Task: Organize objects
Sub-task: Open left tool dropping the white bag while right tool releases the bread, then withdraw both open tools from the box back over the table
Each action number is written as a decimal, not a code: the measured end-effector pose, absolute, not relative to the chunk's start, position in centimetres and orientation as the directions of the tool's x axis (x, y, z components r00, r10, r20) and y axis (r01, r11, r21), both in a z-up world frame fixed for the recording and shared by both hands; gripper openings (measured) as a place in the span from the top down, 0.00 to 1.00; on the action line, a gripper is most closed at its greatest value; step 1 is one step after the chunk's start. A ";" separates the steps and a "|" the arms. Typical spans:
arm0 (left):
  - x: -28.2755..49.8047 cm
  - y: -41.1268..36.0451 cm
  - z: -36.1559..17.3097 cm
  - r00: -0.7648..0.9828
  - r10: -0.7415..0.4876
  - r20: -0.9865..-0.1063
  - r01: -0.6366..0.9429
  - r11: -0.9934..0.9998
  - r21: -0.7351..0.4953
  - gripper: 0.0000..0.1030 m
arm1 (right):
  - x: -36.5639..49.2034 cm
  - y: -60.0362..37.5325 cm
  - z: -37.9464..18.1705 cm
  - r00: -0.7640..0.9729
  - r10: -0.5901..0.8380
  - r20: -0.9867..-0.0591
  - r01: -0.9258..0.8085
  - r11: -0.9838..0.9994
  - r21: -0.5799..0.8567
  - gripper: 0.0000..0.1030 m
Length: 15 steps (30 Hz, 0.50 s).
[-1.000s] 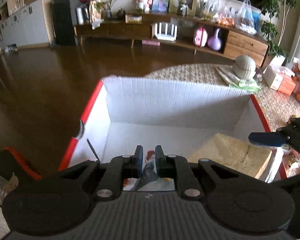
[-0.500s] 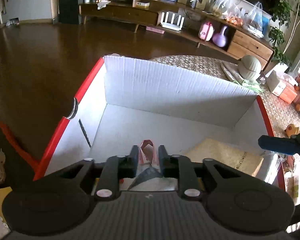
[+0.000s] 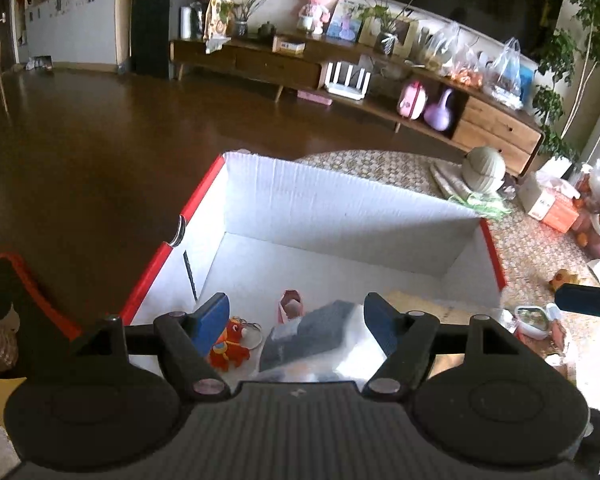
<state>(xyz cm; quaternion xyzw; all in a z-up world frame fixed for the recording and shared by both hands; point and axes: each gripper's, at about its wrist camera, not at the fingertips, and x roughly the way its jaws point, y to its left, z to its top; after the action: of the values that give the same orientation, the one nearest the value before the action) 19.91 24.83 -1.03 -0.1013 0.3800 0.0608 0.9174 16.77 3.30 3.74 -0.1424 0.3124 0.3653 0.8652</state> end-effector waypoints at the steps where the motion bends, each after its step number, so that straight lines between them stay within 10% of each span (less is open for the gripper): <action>1: 19.5 24.6 -0.7 0.710 0.032 -0.703 -0.181 0.974 -0.139 0.28 | 16.4 2.7 4.0 0.538 0.549 -0.639 -0.721 0.693 -0.012 0.15; 15: 14.2 19.2 2.5 0.766 0.002 -0.643 -0.098 0.989 -0.114 0.28 | 13.1 -4.8 5.0 0.582 0.555 -0.594 -0.665 0.745 0.045 0.12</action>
<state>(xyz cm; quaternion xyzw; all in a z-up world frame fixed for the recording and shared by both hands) 14.22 19.22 2.48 -0.0705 0.3408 0.0267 0.9371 13.08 -4.84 5.03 -0.0916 0.3001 0.3449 0.8846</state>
